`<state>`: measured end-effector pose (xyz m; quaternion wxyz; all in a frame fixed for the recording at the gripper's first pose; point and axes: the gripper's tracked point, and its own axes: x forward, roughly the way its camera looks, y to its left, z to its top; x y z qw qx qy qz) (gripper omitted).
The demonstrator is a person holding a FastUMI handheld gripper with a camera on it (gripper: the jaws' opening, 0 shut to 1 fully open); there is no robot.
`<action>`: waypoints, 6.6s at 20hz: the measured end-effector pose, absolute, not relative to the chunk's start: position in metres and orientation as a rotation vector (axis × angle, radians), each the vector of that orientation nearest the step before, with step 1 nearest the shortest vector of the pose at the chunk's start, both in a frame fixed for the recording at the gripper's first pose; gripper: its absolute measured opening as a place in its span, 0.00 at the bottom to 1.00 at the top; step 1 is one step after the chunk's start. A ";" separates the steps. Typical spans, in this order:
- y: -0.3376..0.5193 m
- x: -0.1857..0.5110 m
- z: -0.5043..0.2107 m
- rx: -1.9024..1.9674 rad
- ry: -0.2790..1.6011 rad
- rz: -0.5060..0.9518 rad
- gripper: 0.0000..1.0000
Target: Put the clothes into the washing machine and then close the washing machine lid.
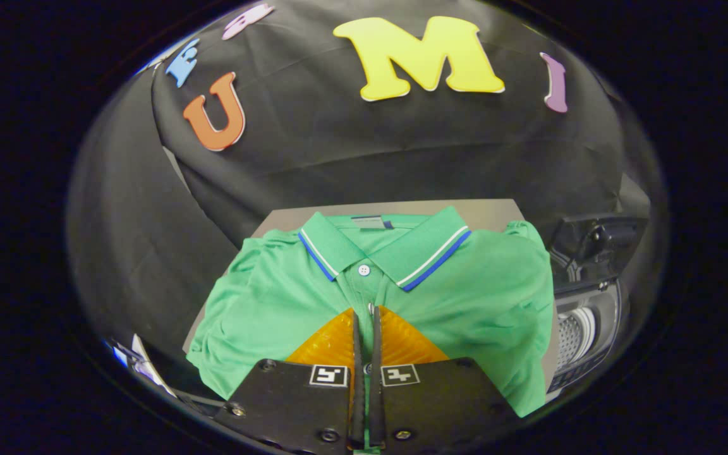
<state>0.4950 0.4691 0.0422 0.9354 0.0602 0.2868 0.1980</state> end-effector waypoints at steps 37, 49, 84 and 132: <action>0.102 0.436 0.234 0.147 0.029 0.265 0.06; 0.101 0.527 0.089 0.093 0.289 0.297 0.06; 0.093 0.617 -0.248 0.202 0.992 0.003 0.07; 0.080 0.441 0.101 0.062 0.216 -0.069 0.64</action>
